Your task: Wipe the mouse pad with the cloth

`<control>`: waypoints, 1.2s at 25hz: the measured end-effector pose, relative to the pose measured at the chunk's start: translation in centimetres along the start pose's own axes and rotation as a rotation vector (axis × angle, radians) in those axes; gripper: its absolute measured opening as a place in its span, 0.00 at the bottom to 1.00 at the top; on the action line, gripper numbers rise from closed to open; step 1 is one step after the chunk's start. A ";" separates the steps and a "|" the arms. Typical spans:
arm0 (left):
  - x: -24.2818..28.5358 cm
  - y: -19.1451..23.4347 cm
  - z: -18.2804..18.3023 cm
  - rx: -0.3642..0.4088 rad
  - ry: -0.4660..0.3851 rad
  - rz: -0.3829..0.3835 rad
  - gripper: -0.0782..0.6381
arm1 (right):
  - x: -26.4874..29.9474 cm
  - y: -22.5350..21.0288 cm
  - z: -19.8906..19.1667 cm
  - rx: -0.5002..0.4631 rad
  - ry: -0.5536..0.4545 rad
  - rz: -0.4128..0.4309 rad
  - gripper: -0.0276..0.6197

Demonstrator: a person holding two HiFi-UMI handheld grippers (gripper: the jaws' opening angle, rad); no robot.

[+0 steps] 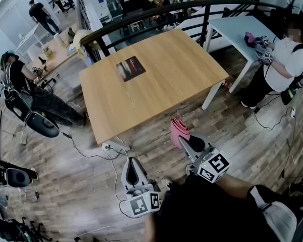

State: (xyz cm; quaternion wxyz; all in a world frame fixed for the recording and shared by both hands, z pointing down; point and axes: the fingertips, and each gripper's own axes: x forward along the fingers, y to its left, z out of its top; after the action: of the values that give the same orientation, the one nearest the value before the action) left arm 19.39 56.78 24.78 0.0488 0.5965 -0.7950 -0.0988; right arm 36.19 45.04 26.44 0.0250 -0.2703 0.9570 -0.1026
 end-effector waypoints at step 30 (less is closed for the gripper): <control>16.5 8.7 -2.4 0.009 0.072 -0.041 0.14 | 17.9 -6.3 -1.7 0.032 0.004 -0.060 0.13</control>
State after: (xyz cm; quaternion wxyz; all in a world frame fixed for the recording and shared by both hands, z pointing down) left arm 7.04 43.07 28.35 0.0726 0.6161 -0.7808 -0.0748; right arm 24.01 30.73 29.55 0.0242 -0.2982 0.9467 -0.1192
